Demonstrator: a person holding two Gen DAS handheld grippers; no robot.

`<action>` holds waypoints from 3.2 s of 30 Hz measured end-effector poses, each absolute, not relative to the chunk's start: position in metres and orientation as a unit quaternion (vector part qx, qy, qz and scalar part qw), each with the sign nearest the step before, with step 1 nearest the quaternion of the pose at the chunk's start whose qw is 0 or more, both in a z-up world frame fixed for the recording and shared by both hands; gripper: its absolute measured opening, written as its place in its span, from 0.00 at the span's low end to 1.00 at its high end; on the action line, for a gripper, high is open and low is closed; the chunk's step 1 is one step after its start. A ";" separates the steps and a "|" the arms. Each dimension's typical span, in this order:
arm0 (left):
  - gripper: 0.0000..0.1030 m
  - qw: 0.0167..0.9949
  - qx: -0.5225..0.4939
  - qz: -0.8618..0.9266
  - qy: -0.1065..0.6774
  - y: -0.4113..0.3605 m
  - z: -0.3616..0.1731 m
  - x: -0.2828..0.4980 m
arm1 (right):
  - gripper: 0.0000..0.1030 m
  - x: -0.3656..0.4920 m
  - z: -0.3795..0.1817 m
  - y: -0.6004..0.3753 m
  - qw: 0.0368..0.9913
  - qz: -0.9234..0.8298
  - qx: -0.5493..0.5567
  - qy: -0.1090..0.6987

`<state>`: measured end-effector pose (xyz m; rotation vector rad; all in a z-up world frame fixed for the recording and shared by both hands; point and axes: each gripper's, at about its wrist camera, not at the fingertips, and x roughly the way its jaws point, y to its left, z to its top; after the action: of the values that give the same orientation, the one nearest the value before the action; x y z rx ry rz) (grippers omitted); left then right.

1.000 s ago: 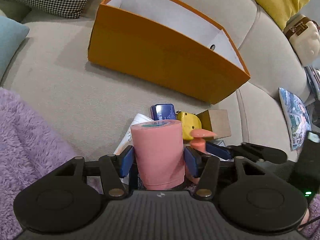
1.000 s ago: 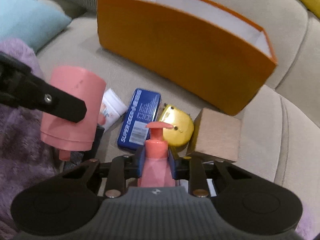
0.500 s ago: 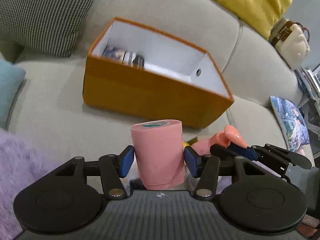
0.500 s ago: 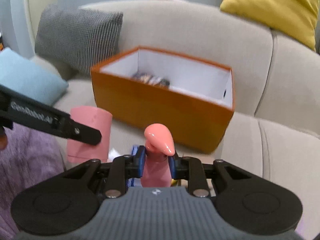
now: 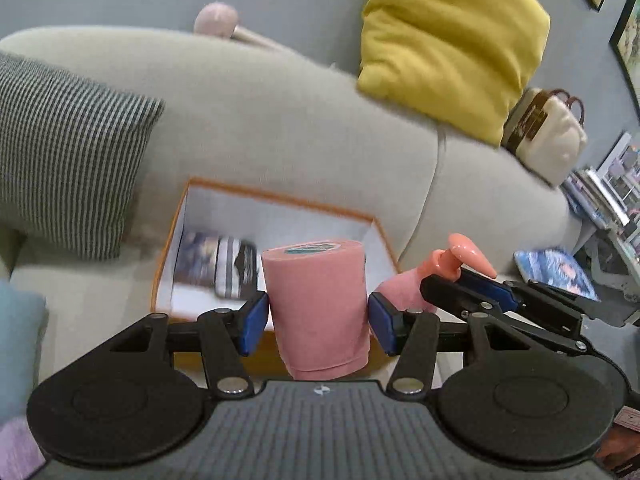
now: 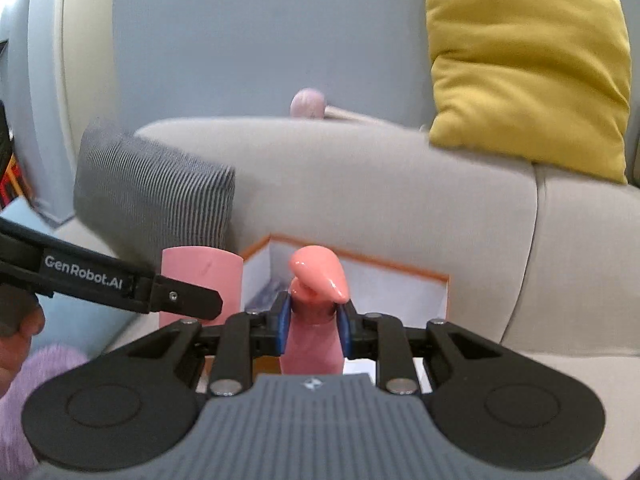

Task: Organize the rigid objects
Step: 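Carry the pink cup and pink pump bottle into the orange box, then lower the pink cup with the left tool while the right tool lowers the pump bottle, open both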

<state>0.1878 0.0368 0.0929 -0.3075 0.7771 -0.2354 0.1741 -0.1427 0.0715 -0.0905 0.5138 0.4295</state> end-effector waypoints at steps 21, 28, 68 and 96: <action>0.60 0.830 -0.141 -0.152 0.518 0.028 -0.005 0.335 | 0.24 0.322 -0.020 -0.147 0.875 0.188 0.038 0.444; 0.61 0.800 -0.127 -0.157 0.565 0.023 -0.046 0.369 | 0.24 0.355 -0.057 -0.148 0.840 0.172 0.047 0.512; 0.54 0.775 -0.089 -0.209 0.589 0.034 -0.074 0.406 | 0.53 0.412 -0.100 -0.106 0.781 0.280 -0.113 0.547; 0.33 0.785 -0.078 -0.200 0.581 0.022 -0.078 0.397 | 0.41 0.400 -0.085 -0.103 0.716 0.407 -0.349 0.448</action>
<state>0.3969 0.0217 -0.0780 -0.1679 1.2539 -0.4321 0.4004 -0.1034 -0.0848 -0.7726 0.9918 0.9009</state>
